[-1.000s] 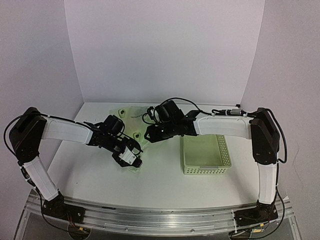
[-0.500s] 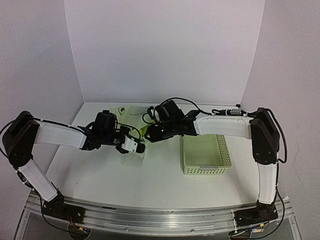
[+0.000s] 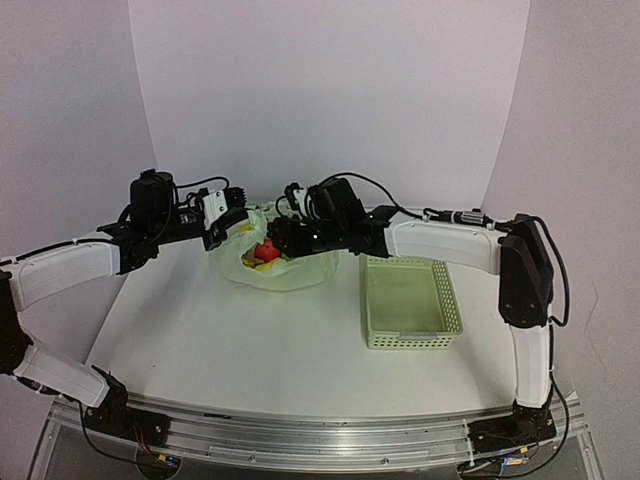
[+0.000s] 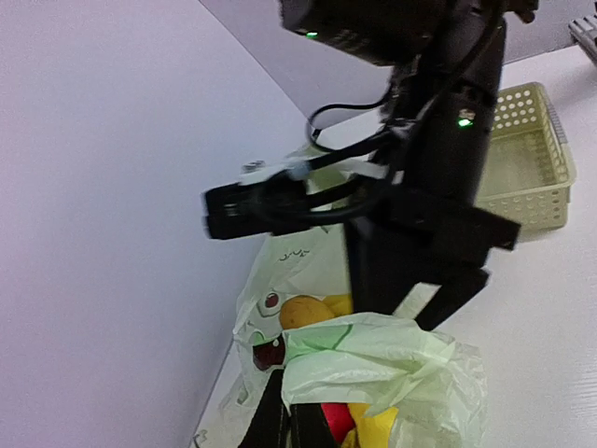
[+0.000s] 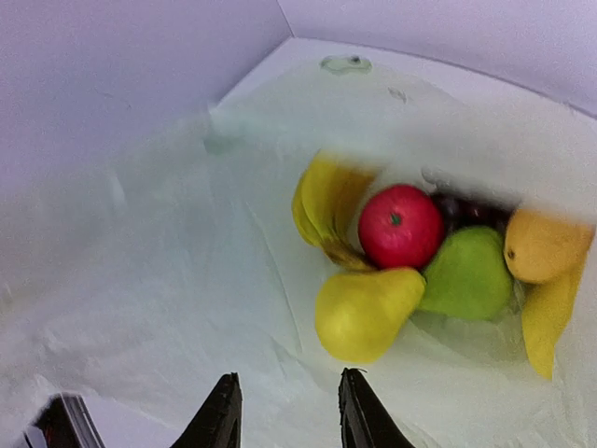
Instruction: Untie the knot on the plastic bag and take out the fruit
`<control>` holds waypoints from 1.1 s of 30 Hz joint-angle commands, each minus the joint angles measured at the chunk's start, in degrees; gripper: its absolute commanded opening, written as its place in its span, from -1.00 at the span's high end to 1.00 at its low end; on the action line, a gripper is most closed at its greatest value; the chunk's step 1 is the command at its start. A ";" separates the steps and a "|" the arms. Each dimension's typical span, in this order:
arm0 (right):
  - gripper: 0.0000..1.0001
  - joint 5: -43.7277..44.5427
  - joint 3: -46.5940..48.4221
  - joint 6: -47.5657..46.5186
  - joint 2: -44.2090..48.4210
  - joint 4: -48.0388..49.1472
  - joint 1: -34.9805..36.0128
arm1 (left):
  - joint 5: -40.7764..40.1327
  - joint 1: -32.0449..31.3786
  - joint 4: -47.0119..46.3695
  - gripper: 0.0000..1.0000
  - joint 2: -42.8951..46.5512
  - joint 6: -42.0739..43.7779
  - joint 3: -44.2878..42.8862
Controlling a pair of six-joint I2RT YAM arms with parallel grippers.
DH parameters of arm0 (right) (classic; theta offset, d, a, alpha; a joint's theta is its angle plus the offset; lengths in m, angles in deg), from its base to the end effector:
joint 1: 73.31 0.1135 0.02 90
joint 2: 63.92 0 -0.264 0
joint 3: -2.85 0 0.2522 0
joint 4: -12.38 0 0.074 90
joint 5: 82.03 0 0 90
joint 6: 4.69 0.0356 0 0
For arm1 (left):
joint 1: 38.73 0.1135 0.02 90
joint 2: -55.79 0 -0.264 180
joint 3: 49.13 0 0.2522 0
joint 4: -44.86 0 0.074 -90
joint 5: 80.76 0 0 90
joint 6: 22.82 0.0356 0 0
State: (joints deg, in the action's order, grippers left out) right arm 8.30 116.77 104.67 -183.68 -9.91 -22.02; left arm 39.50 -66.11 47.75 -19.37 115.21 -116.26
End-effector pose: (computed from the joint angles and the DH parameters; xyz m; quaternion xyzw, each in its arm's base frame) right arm 0.3120 0.3889 0.2653 -0.2345 0.8251 0.2952 0.4208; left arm 0.2626 -0.1562 0.3136 0.5868 0.4874 -0.0879 0.6407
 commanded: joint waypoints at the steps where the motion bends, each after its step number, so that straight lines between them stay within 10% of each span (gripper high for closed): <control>1: 0.35 -2.93 7.61 0.13 -6.55 4.97 0.26 | 3.35 -0.24 0.49 1.00 1.31 -6.84 1.49; 17: 0.36 5.27 -3.62 -11.11 -13.31 7.99 1.85 | -7.00 0.49 0.75 1.00 1.23 -18.46 2.48; 33: -0.12 3.58 3.00 -13.58 -10.57 9.51 1.52 | -4.46 1.88 -1.35 1.00 6.99 -5.60 11.80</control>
State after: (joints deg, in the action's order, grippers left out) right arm 13.62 113.97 89.83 -197.26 -2.35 -19.28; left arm 34.03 -65.22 49.20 -15.11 106.86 -104.62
